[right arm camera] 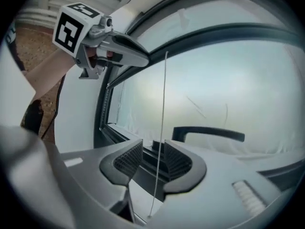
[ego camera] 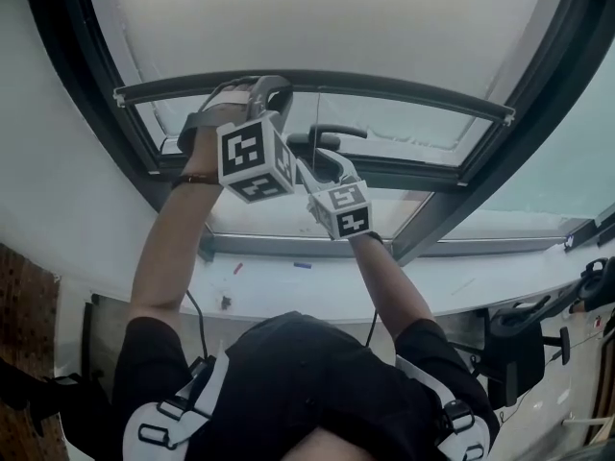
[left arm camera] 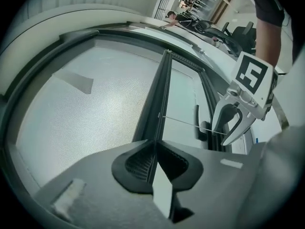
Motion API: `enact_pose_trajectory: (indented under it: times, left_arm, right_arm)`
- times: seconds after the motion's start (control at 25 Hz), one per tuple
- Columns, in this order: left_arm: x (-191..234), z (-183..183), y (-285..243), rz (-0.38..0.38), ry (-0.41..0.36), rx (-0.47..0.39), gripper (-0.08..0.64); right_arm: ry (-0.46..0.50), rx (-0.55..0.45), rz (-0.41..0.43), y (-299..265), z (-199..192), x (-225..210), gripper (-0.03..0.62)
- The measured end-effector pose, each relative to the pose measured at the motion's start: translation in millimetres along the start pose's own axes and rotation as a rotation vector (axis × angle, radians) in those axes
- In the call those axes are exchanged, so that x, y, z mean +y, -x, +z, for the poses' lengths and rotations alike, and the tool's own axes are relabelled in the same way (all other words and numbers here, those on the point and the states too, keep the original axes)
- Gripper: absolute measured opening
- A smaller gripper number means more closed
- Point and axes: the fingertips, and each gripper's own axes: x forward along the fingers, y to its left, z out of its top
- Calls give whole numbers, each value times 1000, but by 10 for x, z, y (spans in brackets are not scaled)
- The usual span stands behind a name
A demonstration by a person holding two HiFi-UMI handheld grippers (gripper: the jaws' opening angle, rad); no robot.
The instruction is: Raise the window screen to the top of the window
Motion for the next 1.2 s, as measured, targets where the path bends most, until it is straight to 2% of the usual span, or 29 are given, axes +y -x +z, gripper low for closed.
enact_pose_trajectory:
  times: [0.08, 0.16, 0.32, 0.48, 0.6, 0.84, 1.04, 1.2]
  left_arm:
    - [90, 36, 11, 16, 11, -15, 28]
    - [219, 77, 34, 43, 22, -36, 29]
    - [499, 147, 93, 100, 56, -79, 37]
    - [660, 195, 128, 118, 54, -87, 38]
    - [864, 276, 194, 159, 57, -100, 40]
    - [962, 295, 236, 272, 57, -148, 46]
    - [1135, 348, 275, 363, 18, -173, 51]
    - [1214, 443, 478, 506, -36, -230, 32]
  right_arm:
    - [-48, 1, -19, -13, -48, -48, 105]
    - [-64, -9, -40, 16, -90, -79, 10]
    - [-92, -16, -43, 155, -217, -58, 5]
    - [-110, -6, -36, 263, -364, -18, 5]
    - [-110, 12, -29, 335, -364, 23, 5]
    - [-103, 71, 10, 302, -833, 211, 5]
    - [-102, 27, 47, 254, -718, 331, 5]
    - [-32, -53, 22, 291, -468, 304, 5]
